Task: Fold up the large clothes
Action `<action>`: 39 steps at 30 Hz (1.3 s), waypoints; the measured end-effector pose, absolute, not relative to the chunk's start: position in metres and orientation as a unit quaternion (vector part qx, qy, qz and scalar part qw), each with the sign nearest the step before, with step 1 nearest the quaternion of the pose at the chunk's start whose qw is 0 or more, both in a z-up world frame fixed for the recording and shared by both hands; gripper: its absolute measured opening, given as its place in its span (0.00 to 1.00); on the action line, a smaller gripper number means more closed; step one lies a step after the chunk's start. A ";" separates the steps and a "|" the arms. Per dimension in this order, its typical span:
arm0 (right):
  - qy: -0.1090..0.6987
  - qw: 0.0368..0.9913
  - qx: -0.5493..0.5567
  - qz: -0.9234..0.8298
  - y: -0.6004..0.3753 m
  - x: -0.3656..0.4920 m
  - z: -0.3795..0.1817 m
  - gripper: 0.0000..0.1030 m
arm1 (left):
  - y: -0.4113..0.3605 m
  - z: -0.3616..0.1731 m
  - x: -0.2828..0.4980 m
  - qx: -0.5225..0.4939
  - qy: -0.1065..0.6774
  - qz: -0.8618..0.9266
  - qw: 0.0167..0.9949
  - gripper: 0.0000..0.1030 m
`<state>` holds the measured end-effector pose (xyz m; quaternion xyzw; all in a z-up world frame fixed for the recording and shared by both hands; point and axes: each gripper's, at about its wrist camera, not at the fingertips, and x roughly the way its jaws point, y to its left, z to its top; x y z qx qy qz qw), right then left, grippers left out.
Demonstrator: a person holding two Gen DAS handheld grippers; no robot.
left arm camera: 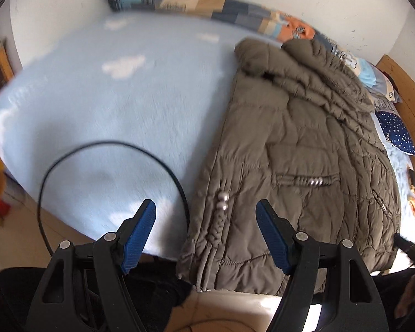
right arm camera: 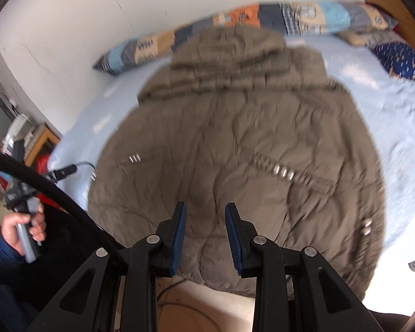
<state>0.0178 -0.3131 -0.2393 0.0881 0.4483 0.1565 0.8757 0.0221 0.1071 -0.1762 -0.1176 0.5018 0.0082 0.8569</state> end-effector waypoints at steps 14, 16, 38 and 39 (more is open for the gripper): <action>0.446 0.877 0.169 0.054 -0.426 0.011 -0.234 0.49 | 0.134 -0.221 0.072 -0.187 0.590 -0.052 0.784 0.72; 0.446 0.877 0.177 0.041 -0.445 0.006 -0.233 0.50 | 0.135 -0.223 0.074 -0.187 0.598 -0.065 0.777 0.72; 0.586 0.770 0.232 0.101 -0.514 0.036 -0.295 0.60 | 0.081 -0.242 0.057 -0.078 0.645 -0.130 0.749 0.74; 0.592 0.765 0.234 0.100 -0.515 0.038 -0.299 0.61 | 0.078 -0.242 0.057 -0.071 0.645 -0.130 0.750 0.75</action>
